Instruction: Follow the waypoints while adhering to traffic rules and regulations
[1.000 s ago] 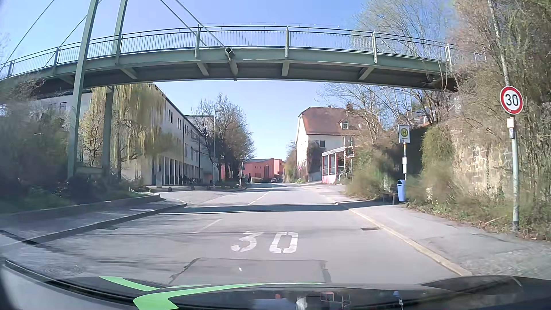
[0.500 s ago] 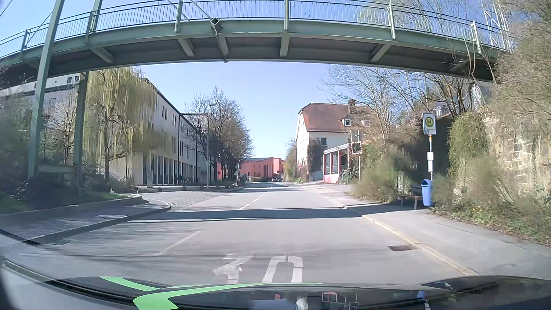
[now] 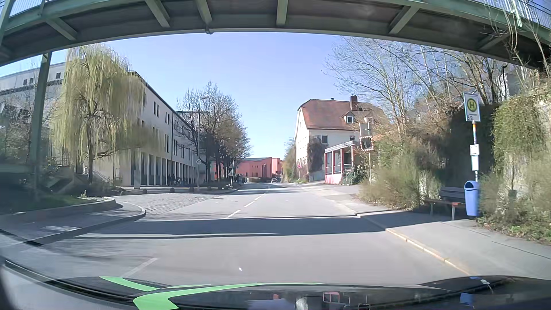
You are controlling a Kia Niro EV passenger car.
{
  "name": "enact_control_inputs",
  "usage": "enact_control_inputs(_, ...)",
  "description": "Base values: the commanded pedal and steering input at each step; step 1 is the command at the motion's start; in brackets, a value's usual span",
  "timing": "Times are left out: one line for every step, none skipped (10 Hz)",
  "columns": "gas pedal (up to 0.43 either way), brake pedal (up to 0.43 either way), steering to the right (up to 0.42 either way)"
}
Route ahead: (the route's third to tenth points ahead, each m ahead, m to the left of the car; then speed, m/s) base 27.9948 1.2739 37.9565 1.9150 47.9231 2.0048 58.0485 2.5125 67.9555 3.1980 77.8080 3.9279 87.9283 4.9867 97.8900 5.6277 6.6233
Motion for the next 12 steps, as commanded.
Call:
enact_control_inputs(0.299, 0.0, 0.007)
enact_control_inputs(0.299, 0.0, 0.008)
enact_control_inputs(0.299, 0.0, 0.008)
enact_control_inputs(0.28, 0.0, 0.008)
enact_control_inputs(0.268, 0.0, 0.008)
enact_control_inputs(0.24, 0.0, 0.008)
enact_control_inputs(0.228, 0.0, 0.008)
enact_control_inputs(0.228, 0.0, 0.007)
enact_control_inputs(0.228, 0.0, 0.006)
enact_control_inputs(0.22, 0.0, 0.006)
enact_control_inputs(0.189, 0.0, 0.005)
enact_control_inputs(0.189, 0.0, 0.005)
